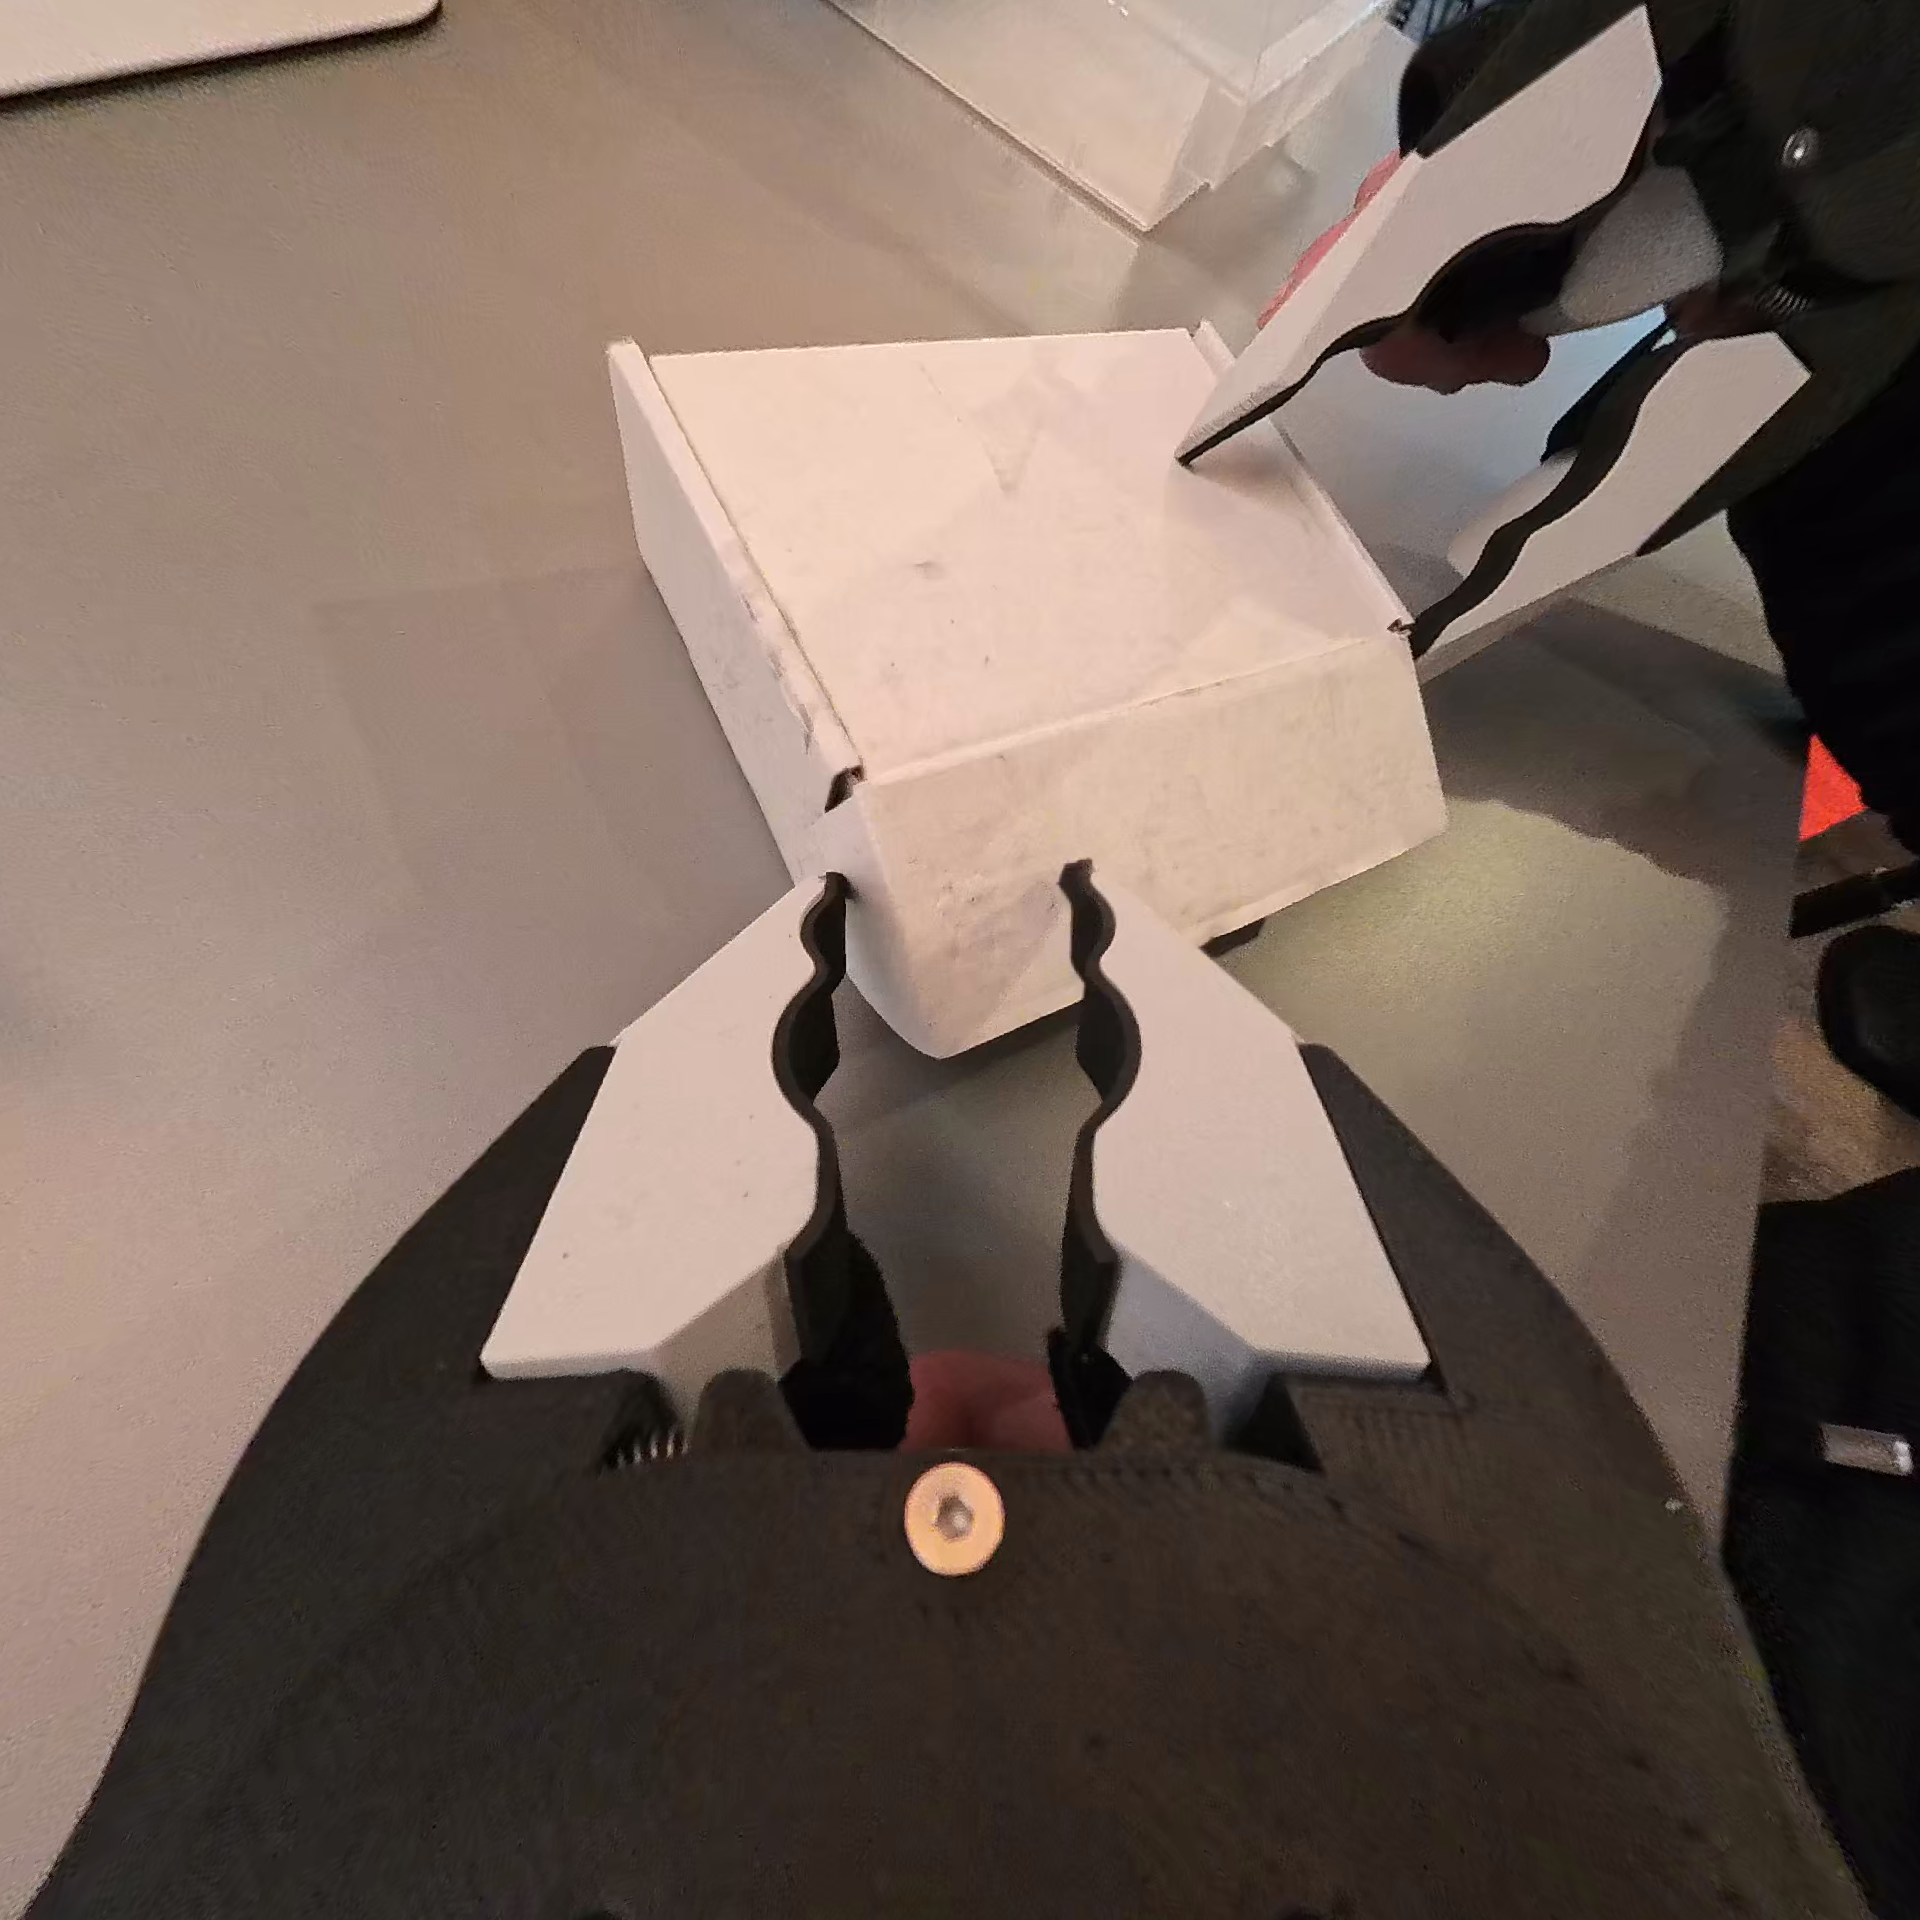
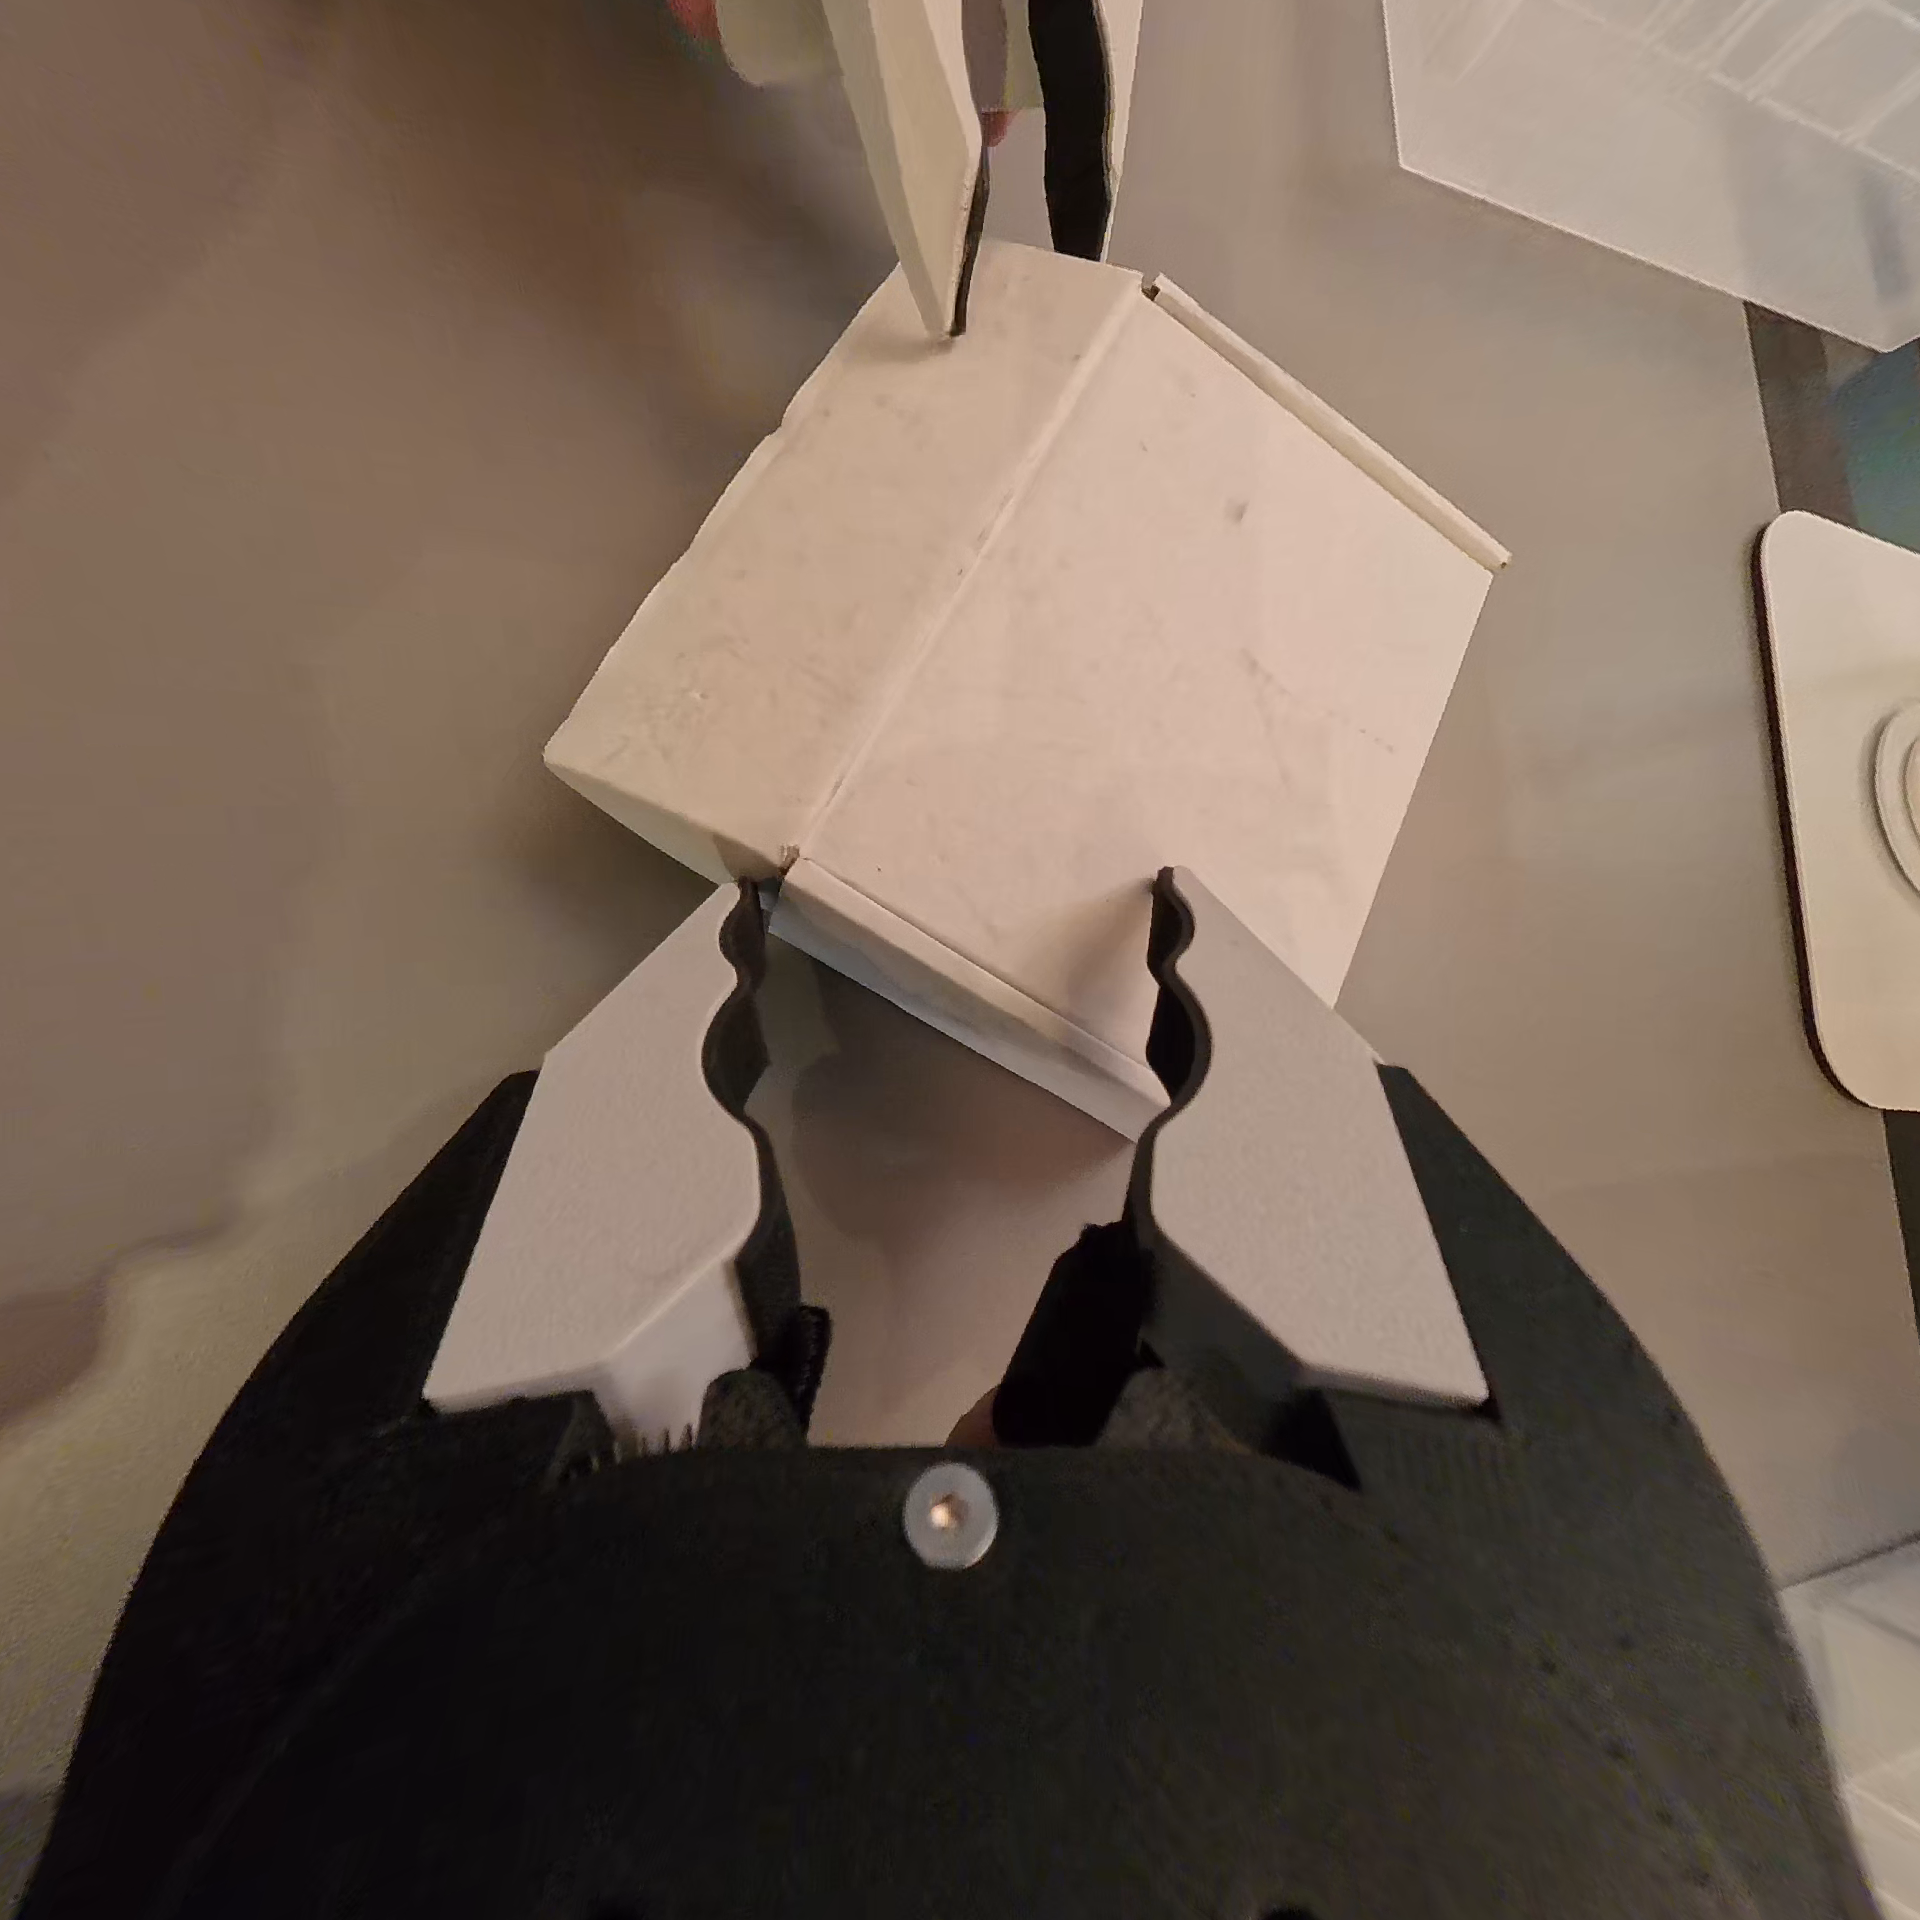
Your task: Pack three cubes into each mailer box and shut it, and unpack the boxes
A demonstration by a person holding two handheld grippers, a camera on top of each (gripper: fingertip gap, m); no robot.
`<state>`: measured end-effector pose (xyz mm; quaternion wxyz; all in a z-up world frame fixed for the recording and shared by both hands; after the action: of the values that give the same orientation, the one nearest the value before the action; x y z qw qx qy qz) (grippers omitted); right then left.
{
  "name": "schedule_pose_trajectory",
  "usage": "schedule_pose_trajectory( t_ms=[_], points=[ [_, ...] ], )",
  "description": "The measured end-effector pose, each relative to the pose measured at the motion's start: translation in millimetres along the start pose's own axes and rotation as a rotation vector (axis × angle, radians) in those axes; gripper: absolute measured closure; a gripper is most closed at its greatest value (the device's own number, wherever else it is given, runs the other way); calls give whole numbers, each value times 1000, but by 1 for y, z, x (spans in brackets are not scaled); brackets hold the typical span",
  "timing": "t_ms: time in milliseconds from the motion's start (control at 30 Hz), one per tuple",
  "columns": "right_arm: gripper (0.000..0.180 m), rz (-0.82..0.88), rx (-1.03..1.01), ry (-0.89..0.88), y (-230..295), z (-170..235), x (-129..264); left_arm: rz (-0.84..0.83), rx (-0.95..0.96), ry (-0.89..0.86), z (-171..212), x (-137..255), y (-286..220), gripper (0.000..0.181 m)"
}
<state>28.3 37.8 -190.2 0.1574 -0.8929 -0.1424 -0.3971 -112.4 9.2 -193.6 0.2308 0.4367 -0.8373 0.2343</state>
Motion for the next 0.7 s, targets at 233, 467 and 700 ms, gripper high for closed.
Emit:
schedule_pose_trajectory(
  t_ms=[233, 467, 700],
  points=[
    [105, -12, -6, 11, 1, 0, 0, 75, 89, 81, -2, 5, -6, 132],
    [103, -20, -18, 16, 2, -1, 0, 88, 79, 101, -3, 8, -9, 129],
    [103, -13, -31, 4, 2, -2, -1, 101, 84, 98, -3, 7, -7, 135]
  ],
)
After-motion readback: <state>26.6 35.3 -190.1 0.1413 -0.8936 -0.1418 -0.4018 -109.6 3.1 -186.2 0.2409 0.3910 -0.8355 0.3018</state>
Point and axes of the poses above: each gripper's, where its closed fingertips meet, x back along the fingers, z out of its underside, y = z × x across the jaws, the point moved 2 cm from there along x, back along the fingers, and after that the axes turned 9 degrees about -z, right-handed, at the moved point
